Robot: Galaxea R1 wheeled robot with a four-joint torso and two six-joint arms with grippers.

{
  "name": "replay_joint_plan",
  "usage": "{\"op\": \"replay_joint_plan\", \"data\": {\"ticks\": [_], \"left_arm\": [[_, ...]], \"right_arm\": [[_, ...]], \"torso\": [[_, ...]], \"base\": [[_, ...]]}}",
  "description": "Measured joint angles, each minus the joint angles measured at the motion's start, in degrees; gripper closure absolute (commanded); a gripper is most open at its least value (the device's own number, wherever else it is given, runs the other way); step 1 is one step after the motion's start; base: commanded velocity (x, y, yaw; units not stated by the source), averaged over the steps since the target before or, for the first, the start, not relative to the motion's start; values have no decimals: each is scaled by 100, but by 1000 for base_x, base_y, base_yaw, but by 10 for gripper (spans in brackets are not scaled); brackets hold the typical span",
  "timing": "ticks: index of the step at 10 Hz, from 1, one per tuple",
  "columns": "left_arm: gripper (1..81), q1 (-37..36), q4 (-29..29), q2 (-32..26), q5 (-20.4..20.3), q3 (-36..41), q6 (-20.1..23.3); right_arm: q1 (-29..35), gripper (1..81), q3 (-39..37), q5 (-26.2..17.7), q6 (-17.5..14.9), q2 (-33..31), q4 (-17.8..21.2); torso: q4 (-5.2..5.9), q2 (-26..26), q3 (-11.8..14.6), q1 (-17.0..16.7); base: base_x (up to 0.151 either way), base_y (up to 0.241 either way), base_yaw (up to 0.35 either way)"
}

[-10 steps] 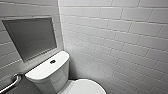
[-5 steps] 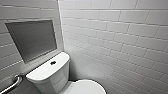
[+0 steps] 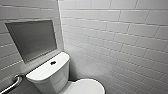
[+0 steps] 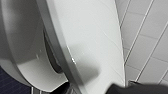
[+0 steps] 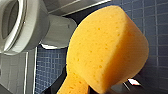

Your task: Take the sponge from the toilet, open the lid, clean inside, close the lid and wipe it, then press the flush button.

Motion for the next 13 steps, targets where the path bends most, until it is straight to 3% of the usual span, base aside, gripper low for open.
{"op": "replay_joint_plan", "data": {"ticks": [3,7,9,13], "left_arm": [[10,27,-1,-395,-629,469,-176],[10,-37,0,-575,-1218,581,-744],[10,-76,33,-747,-1495,599,-1392],[10,-202,35,-1378,-2728,405,-2409]], "right_arm": [[-2,811,0,0,0,0,0],[0,811,33,-2,1,10,0],[0,811,77,-6,1,12,0],[-5,811,88,-2,4,12,0]], "torso": [[0,0,0,0],[0,0,0,0],[0,0,0,0],[0,0,0,0]], "base": [[0,0,0],[0,0,0],[0,0,0],[0,0,0]]}}
